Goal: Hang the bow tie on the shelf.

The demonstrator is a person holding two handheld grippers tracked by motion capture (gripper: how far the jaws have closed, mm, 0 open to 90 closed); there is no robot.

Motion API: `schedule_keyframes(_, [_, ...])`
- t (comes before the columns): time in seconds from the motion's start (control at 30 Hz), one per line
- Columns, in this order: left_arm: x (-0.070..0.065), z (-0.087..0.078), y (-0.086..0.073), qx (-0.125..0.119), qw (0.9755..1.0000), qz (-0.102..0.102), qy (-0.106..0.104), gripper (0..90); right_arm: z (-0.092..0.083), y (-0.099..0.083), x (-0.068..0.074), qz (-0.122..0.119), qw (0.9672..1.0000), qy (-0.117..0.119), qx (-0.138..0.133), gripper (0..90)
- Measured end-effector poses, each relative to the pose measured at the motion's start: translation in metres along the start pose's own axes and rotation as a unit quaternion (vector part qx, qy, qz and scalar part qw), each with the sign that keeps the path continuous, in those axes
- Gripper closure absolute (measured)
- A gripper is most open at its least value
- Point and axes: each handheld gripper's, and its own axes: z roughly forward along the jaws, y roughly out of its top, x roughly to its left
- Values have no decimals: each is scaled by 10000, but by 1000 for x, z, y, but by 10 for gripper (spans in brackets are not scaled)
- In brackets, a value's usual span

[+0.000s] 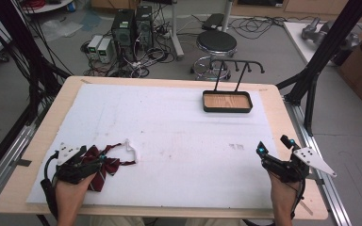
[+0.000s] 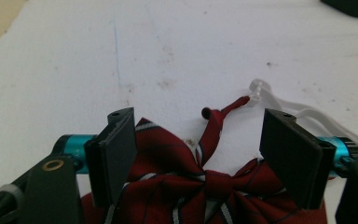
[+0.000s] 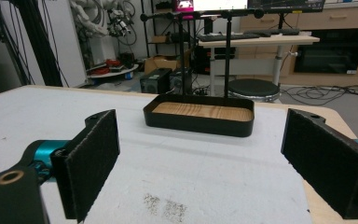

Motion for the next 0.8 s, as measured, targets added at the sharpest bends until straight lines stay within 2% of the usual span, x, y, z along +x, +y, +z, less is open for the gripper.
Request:
schedule_keyframes(0.03, [0,0,0,0,10000,0,0,288,0,0,0,0,10000,0,0,103])
schedule_keyframes(0.2, [-4,11,-1,394,9991,2,154,323,1,1,2,-34,10000,30,-9,103])
schedule_keyframes(0.37, [-2,15,-1,636,9978,-143,81,341,-1,2,2,-36,10000,26,-45,103])
schedule_keyframes(0.53, [-5,18,-1,891,9960,-32,18,474,-2,3,0,-13,10000,11,-64,103])
schedule_keyframes(0.77, [-4,17,-1,867,9962,-37,-116,687,-5,5,0,14,9999,1,-104,103])
schedule_keyframes(0.8, [-4,17,-2,833,9964,-28,-135,687,-5,5,0,14,9999,1,-104,103])
